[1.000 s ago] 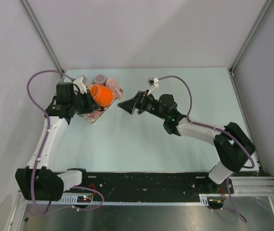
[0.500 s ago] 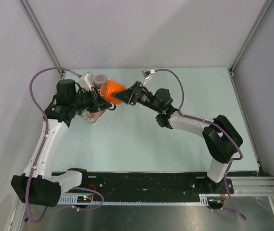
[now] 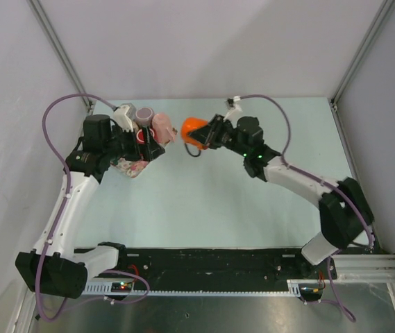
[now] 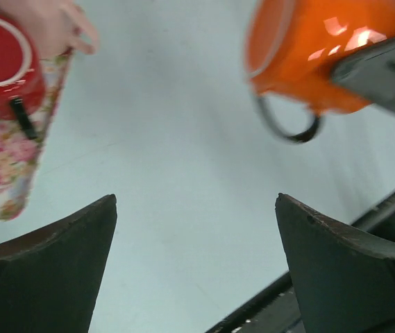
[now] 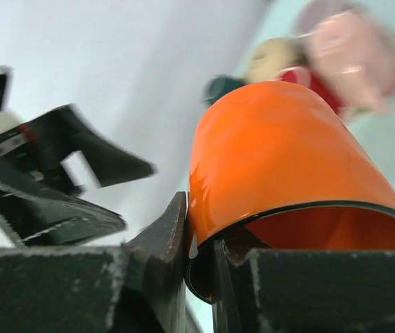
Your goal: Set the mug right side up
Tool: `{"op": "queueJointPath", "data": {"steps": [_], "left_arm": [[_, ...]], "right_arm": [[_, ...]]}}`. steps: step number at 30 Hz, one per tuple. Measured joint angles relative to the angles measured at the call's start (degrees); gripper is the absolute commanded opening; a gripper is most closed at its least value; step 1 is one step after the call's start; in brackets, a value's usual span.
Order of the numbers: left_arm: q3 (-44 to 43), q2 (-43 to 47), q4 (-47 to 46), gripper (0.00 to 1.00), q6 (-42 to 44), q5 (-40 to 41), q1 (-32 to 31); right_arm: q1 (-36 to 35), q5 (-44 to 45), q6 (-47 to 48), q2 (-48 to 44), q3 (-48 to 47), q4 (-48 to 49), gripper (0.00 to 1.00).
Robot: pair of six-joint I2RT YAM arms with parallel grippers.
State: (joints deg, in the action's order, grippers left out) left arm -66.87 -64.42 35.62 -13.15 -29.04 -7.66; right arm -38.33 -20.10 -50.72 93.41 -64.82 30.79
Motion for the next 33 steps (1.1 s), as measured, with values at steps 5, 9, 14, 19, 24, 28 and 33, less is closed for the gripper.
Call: {"op": "queueJointPath", "data": {"steps": [5, 9, 14, 19, 24, 28, 33], "left_arm": [[0.0, -0.11, 1.53, 1.0, 5.16, 9.55, 0.0], [0.0, -1.2, 2.16, 1.0, 7.76, 16.26, 0.0], [0.7, -4.2, 2.4, 1.0, 9.73, 21.77, 0.0], [1.53, -8.22, 2.56, 1.0, 10.23, 24.59, 0.0], [1.81, -12.94, 2.34, 1.0, 10.12, 27.21, 0.0], [2.47, -16.55, 1.44, 1.0, 9.55, 29.16, 0.0], [2.47, -21.16, -1.66, 0.99, 8.26, 31.63, -0.52]], "right_arm": [[5.35, 11.17, 13.75, -10.16, -0.11, -23.71, 0.0], [14.01, 20.15, 25.57, -12.92, -2.67, -42.25, 0.0], [27.26, 27.78, 38.07, -5.88, -8.11, -59.93, 0.0], [34.49, 29.83, 45.44, 2.78, -8.85, -68.3, 0.0], [36.92, 26.95, 48.11, 7.04, -8.92, -69.37, 0.0], [38.64, 24.06, 48.74, 9.03, -8.94, -68.96, 0.0], [41.24, 21.24, 48.81, 10.27, -9.75, -68.63, 0.08]]}}
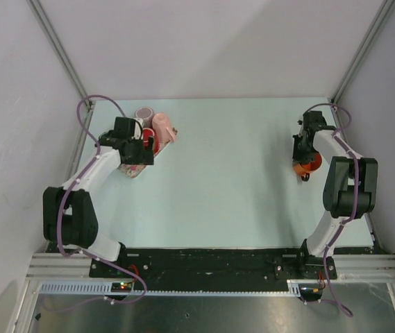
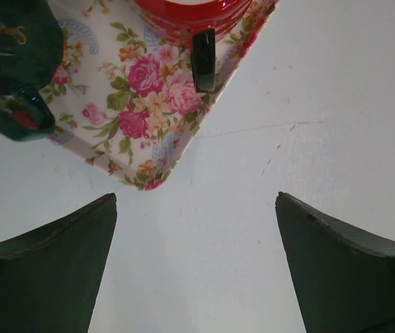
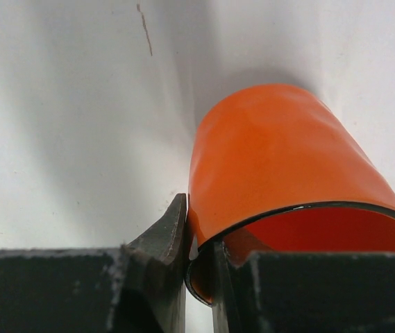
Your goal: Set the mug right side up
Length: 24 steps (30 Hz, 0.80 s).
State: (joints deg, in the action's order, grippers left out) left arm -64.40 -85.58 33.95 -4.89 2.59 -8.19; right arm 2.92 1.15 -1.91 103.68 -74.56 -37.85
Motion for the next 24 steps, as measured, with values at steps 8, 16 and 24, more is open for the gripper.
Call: {"op": "queueJointPath", "data": {"steps": [8, 16, 24], "left_arm": [[-2.01, -9.62, -4.76, 0.8, -1.14, 3.76, -2.19], [-9.77, -20.09, -6.78, 0.64, -1.14, 7.17, -2.14], [-16.83, -24.72, -5.99, 0.35, -1.25, 8.35, -1.86]], "right_arm": [[0.92, -1.88, -0.15, 0.87, -1.38, 0.07, 0.69], [-0.09, -1.62, -0.96, -2.45, -2.29, -1.46, 0.9], [-5.31, -0.04, -0.39, -10.95, -3.21, -2.84, 0.9]]}}
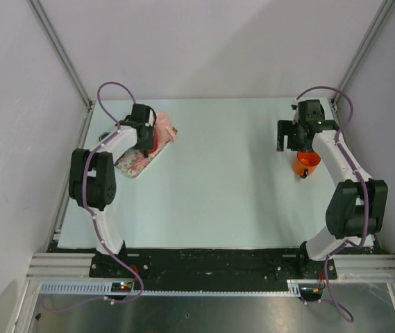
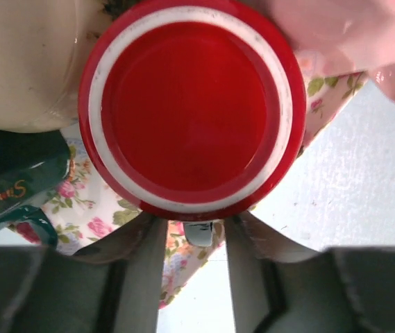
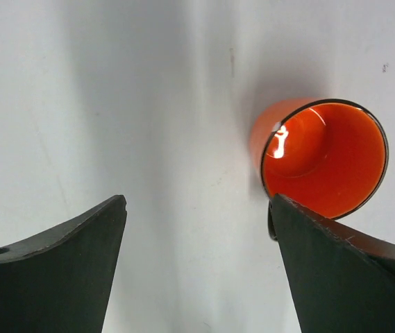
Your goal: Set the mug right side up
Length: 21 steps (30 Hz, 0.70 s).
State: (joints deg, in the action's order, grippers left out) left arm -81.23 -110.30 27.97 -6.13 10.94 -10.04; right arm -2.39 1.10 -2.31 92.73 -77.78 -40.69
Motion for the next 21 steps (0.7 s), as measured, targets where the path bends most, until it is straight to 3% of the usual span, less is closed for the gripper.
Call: {"op": "queueJointPath", "data": {"steps": [7, 16, 21], "left_arm": [[-1.31, -1.29, 2.03, 0.02, -0.11, -0.63, 0.2], [-0.09, -0.11, 1.62, 0.0, 0.02, -1.44, 0.39], [5.25, 7.15, 2.89, 0.0, -0.59, -5.95, 0.87]], "right_arm": [[-2.43, 0.15, 0.92, -4.33, -0.02, -1.31, 0.9], [-4.46, 0.11, 0.98, -11.47, -0.02, -2.1, 0.91], [-9.51, -1.88, -1.86, -15.8, 0.17, -0.85, 0.94]]}}
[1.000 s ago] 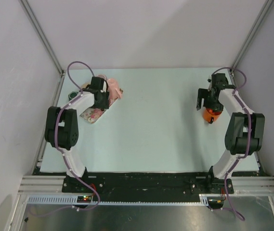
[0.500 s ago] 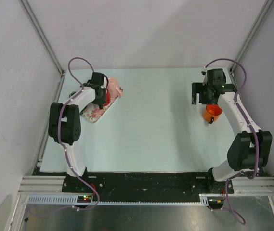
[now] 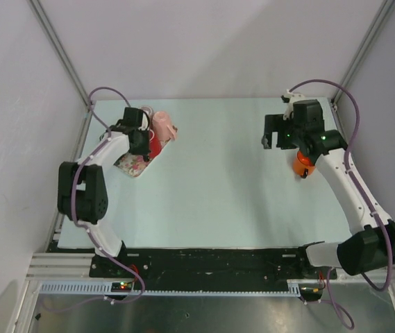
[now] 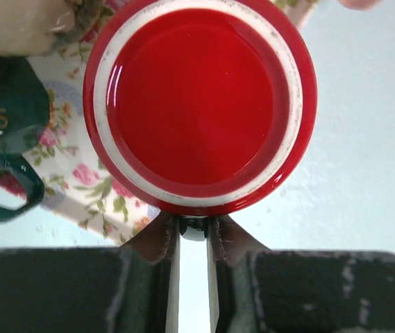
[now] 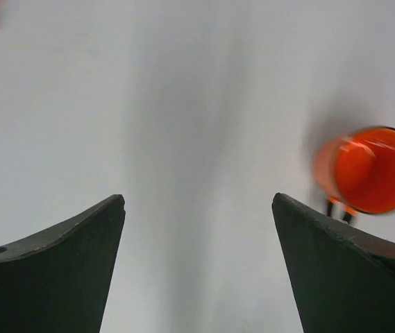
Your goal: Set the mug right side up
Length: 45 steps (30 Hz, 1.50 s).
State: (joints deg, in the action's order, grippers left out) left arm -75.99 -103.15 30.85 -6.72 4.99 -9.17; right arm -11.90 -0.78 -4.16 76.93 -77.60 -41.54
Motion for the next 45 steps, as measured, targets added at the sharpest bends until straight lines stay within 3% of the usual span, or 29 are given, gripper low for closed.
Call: {"op": "queueJointPath", "data": {"steps": [6, 12, 25, 31, 33, 35, 37, 40, 41, 42, 43, 44, 45], "left_arm": [[3.63, 11.19, 1.46, 0.0, -1.36, -6.29, 0.31], [4.15, 19.93, 1.46, 0.0, -2.82, -13.81, 0.31], [-2.25, 25.38, 3.28, 0.0, -12.92, -35.47, -3.61], [-4.74, 25.38, 3.32, 0.0, -15.82, -39.58, -4.7], [-4.94, 25.38, 3.28, 0.0, -16.35, -40.44, -5.05], [-4.92, 25.38, 3.39, 0.0, -16.79, -41.16, -5.73], [-4.85, 25.38, 3.43, 0.0, -16.9, -41.7, -6.67], [-4.66, 25.38, 2.19, 0.0, -17.97, -41.77, -7.28], [-4.63, 25.38, 1.95, 0.01, -18.78, -41.9, -7.02], [-4.63, 25.38, 2.01, 0.09, -19.47, -41.97, -6.97], [-4.59, 25.38, 2.4, 0.34, -20.57, -42.53, -7.02], [-4.57, 25.38, 2.69, 0.65, -21.07, -42.64, -6.99], [-4.57, 25.42, 2.58, 0.82, -20.87, -42.47, -6.99]], "right_arm": [[-11.8, -6.08, -8.11, -2.69, 5.05, 11.89, 0.99], [-21.84, -13.07, -18.51, 2.56, 8.94, 28.83, 0.99], [-25.14, -19.91, -44.35, 13.11, 10.29, 65.75, 0.99], [-25.14, -20.96, -50.01, 15.69, 10.29, 69.85, 0.95], [-25.14, -21.42, -50.97, 15.87, 10.29, 70.77, 0.86], [-25.11, -22.16, -51.82, 15.87, 10.29, 73.13, 0.69], [-25.09, -22.88, -52.98, 15.87, 10.29, 76.35, 0.51], [-24.85, -24.74, -55.17, 15.89, 10.29, 79.76, 0.12], [-24.76, -25.66, -54.93, 15.89, 10.29, 80.89, 0.06], [-24.79, -26.77, -54.47, 15.89, 10.29, 82.27, 0.03], [-24.85, -27.12, -53.92, 15.85, 10.25, 83.76, 0.01], [-24.83, -27.36, -53.77, 15.72, 10.27, 83.82, 0.01], [-24.74, -27.36, -53.7, 15.72, 10.27, 83.82, 0.0]]}}
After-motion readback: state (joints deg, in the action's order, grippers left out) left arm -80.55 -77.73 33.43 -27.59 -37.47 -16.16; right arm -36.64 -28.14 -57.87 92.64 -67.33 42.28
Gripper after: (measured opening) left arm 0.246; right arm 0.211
